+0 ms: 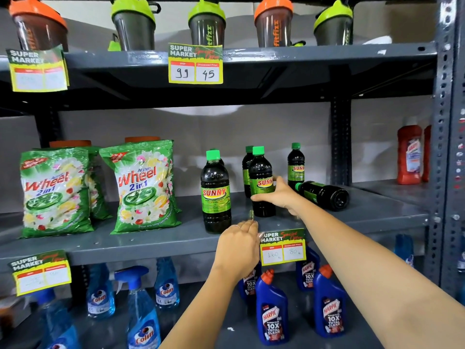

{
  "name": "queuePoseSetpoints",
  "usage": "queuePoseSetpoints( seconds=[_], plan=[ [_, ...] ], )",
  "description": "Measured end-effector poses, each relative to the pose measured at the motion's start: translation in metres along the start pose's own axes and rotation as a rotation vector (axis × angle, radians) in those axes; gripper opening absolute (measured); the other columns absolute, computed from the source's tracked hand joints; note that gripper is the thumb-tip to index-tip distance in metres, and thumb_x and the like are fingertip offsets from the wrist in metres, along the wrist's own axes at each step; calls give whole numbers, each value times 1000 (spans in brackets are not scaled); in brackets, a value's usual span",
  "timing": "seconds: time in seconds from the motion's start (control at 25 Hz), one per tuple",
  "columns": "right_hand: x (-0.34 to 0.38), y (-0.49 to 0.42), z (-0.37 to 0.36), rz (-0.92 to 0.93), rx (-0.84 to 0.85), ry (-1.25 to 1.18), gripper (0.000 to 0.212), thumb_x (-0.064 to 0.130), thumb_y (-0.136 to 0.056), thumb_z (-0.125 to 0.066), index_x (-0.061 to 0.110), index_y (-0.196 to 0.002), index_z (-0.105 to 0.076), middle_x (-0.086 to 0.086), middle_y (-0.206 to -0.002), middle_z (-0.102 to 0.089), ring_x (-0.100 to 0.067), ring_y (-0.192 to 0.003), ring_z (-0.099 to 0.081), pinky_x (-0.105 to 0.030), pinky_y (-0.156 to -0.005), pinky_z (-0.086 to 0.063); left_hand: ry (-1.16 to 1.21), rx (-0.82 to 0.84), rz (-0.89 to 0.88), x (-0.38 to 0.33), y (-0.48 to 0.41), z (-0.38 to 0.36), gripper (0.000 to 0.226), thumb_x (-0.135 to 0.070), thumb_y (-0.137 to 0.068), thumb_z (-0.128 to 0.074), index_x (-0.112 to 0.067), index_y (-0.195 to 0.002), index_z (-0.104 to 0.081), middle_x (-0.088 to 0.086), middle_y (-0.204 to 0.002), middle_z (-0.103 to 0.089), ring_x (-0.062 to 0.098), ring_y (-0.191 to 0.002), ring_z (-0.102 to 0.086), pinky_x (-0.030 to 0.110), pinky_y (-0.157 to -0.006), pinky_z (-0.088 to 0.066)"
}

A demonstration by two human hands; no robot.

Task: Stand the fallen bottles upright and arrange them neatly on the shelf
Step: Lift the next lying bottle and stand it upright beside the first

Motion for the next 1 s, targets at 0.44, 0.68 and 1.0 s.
queuePoseSetpoints(
  seconds=[0.44,0.68,1.0],
  plan=[
    [-7,35,5,28,-49,-15,88,34,-57,-91,17,-126,-39,3,-114,-57,-15,-104,-54,-29,-85,-43,13,-32,-4,-2,0,2,35,-24,-92,-50,1,-113,-63,17,-109,-70,30,-95,-66,38,-80,-54],
    [-5,56,7,30,-99,33,82,43,-56,-90,23,-116,-38,4,-114,-56,-16,-105,-55,-32,-85,-45,6,-48,-14,-3,0,3,28,-18,-87,-58,2,-106,-65,18,-102,-71,32,-88,-67,38,-73,-55],
    [3,67,25,107,-151,-38,115,70,-65,-69,32,-150,-3,-8,-153,-34,-24,-136,-39,-45,-108,-35,37,-89,-31,-5,3,3,36,-18,-91,-56,5,-119,-57,20,-115,-66,32,-103,-62,38,-87,-49]
  ],
)
Point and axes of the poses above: each hand's wrist, its own y-axis away from the middle knuckle, its own z-axis out of the back of the hand, x = y × z, the point moved 2 cm from there along -y, towards the middle knuckle
